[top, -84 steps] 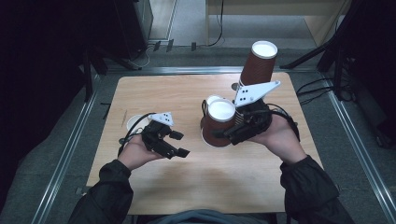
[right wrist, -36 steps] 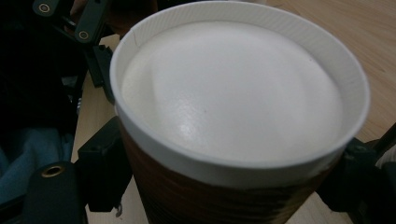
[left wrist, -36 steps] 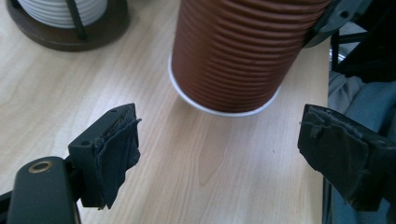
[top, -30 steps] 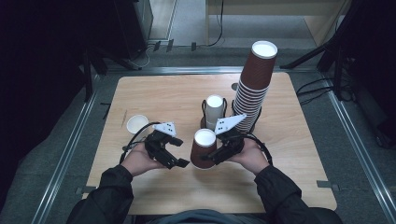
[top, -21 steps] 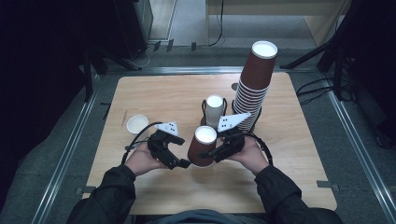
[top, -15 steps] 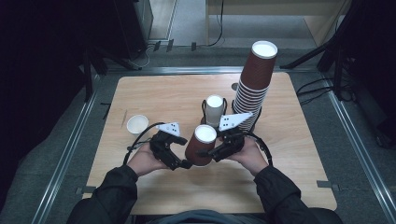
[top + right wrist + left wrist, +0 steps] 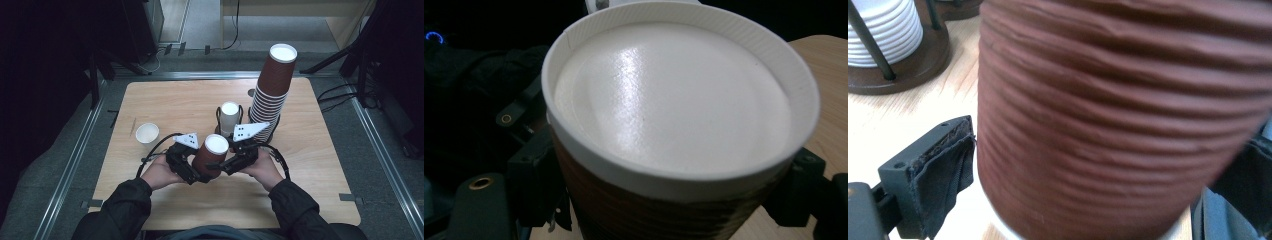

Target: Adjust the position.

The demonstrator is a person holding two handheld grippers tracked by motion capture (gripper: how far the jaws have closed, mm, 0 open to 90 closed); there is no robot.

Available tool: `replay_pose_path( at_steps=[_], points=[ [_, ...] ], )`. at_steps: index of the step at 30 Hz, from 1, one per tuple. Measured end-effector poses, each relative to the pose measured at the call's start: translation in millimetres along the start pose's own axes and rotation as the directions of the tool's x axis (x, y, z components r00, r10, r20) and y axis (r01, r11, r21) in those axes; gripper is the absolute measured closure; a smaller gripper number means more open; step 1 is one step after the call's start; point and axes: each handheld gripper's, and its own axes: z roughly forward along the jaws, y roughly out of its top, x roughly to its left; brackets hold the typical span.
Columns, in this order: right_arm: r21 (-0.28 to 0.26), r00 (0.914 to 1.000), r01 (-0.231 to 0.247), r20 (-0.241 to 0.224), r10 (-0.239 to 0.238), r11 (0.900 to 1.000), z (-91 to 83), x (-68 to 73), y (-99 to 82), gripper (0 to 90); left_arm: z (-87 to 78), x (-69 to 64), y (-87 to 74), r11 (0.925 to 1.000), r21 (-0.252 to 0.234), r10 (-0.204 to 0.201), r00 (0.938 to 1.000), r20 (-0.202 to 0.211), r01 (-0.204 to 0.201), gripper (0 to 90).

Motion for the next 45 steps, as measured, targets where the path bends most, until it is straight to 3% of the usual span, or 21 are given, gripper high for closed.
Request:
replay_pose_path(
  at_steps=[4, 12, 19, 24, 30, 34, 42, 45],
  points=[
    [-0.031, 0.9998, -0.011, -0.015, 0.010, 0.9995, 1.9, 0.3, -0.1, 18.8, 0.9, -2.8, 1.1, 0.9997, 0.005, 0.022, 0.9996, -0.015, -0.022, 3.4],
    [-0.049, 0.9998, -0.016, -0.009, 0.016, 0.9986, 1.2, 0.5, -1.4, 19.9, -3.4, -1.1, 0.9, 0.9999, 0.001, 0.015, 0.9998, -0.012, -0.015, 10.9],
    [-0.004, 0.9989, -0.048, -0.001, 0.048, 0.9989, 0.8, 2.3, 2.8, 18.8, -7.2, -0.4, 0.0, 0.9996, 0.003, 0.029, 0.9996, -0.001, -0.029, 12.8],
    [0.061, 0.9995, -0.017, 0.028, 0.015, 0.9980, -0.7, 5.6, 6.0, 16.3, -17.4, 4.3, -4.3, 1.0000, -0.007, 0.006, 0.9999, -0.010, -0.007, 13.1],
    [0.097, 0.9981, -0.025, 0.058, 0.020, 0.9950, -6.6, 4.9, 5.9, 16.2, -28.2, 5.7, -7.5, 1.0000, -0.007, 0.006, 0.9994, -0.035, -0.007, 13.2],
    [0.139, 0.9963, -0.044, 0.079, 0.033, 0.9893, -8.6, 6.0, 4.4, 16.4, -33.1, 5.8, -9.2, 0.9996, 0.023, 0.017, 0.9982, -0.057, -0.016, 13.2],
    [0.217, 0.9927, -0.017, 0.120, -0.009, 0.9761, -11.3, 7.0, 0.0, 16.5, -41.2, 7.6, -10.0, 0.9979, 0.061, 0.027, 0.9935, -0.111, -0.020, 13.1],
    [0.234, 0.9922, -0.025, 0.125, -0.005, 0.9720, -10.7, 5.0, -3.7, 16.6, -42.7, 9.0, -9.4, 0.9943, 0.104, 0.039, 0.9894, -0.140, -0.025, 13.0]
  ],
)
